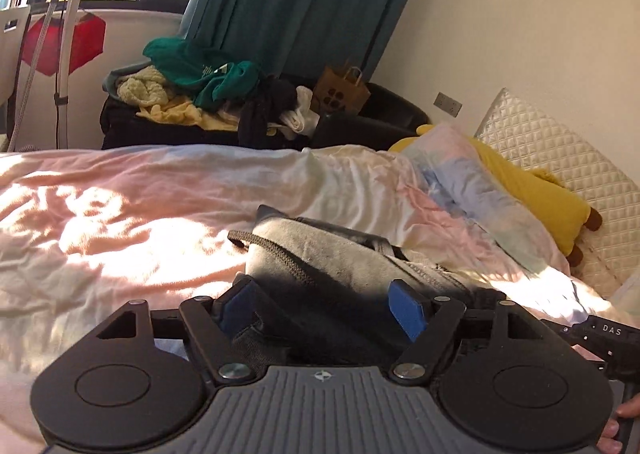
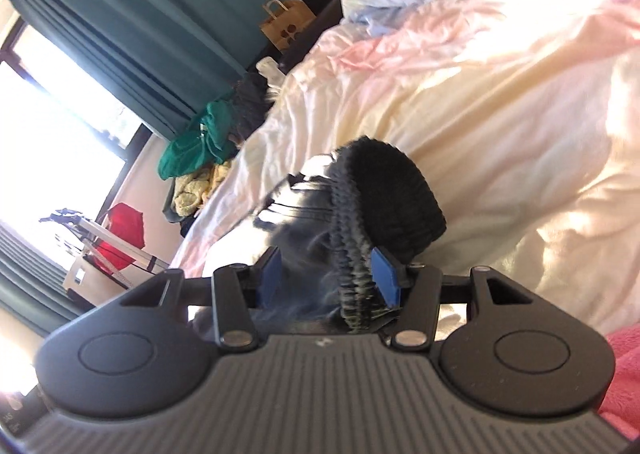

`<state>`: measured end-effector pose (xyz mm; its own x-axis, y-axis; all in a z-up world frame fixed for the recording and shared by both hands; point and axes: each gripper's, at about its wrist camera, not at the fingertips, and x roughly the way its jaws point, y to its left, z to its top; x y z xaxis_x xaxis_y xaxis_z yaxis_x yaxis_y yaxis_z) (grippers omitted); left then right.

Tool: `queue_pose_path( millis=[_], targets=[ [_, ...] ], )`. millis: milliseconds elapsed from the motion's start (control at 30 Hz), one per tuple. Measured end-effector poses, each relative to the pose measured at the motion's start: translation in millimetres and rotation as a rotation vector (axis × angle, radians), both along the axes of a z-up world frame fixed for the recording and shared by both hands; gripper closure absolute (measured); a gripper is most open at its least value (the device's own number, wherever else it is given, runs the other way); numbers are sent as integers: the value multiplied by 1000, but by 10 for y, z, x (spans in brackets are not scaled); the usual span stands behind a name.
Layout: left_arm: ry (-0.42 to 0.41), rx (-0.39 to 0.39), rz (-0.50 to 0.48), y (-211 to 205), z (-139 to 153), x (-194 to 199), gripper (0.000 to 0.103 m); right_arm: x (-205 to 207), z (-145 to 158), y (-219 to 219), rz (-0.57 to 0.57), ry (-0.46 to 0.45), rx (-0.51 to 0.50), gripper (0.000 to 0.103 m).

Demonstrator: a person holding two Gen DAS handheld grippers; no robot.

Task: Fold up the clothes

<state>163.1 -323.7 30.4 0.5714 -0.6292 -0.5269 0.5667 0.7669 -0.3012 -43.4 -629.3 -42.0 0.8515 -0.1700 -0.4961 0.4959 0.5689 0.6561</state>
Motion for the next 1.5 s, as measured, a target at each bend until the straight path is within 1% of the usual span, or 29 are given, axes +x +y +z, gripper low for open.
queue_pose_path(
  millis=[233, 267, 300, 367, 467, 500, 633, 733, 800, 833, 867, 900, 933, 1000, 1067, 1167, 1267, 1367, 1500],
  targets=[
    [-132, 12, -14, 323, 516, -751, 24, -334, 867, 624, 82, -36, -235, 49],
    [-151, 13, -16, 369, 590, -859, 22, -382, 951, 718, 90, -33, -262, 49],
    [-170, 15, -18, 415, 663, -966, 20, -430, 1027, 812, 97, -28, -288, 49],
    [-208, 18, -22, 508, 811, -1181, 0, -485, 1151, 1012, 110, -1, -342, 49],
    [-264, 23, -28, 646, 1029, -1502, 0, -582, 1246, 1308, 122, 14, -405, 48],
    [-268, 27, -25, 703, 1036, -1588, 0, -612, 1252, 1382, 129, 10, -416, 47],
    [-295, 33, -8, 969, 1021, -1921, 0, -761, 1248, 1754, 136, 1, -475, 35],
    [-306, 26, 21, 1176, 1001, -2115, 0, -867, 1210, 2026, 123, -6, -530, 35],
    [-313, 24, 40, 1291, 977, -2207, 0, -891, 1179, 2160, 130, -9, -553, 32],
    [-317, 27, 48, 1339, 962, -2243, 0, -901, 1165, 2225, 134, -11, -564, 24],
    [-322, 29, 56, 1386, 945, -2279, 0, -916, 1142, 2285, 132, -22, -581, 13],
    [-332, 36, 63, 1428, 919, -2303, 0, -939, 1108, 2358, 124, -47, -605, 12],
    [-343, 43, 70, 1470, 892, -2326, 0, -947, 1081, 2417, 122, -63, -627, 13],
    [-361, 65, 79, 1523, 821, -2328, 0, -888, 995, 2490, 123, -37, -672, 13],
    [-362, 68, 84, 1584, 733, -2328, 0, -827, 899, 2543, 121, -20, -701, 13],
    [-363, 91, 92, 1630, 566, -2273, 0, -744, 737, 2573, 117, -32, -701, 13],
    [-328, 97, 112, 1665, 427, -2144, 0, -664, 591, 2575, 116, -33, -696, 13],
    [-305, 87, 126, 1678, 317, -2026, 0, -551, 440, 2572, 105, -7, -701, 13],
    [-302, 114, 146, 1631, 177, -1899, 0, -465, 224, 2576, 94, 8, -698, 13]
  ],
)
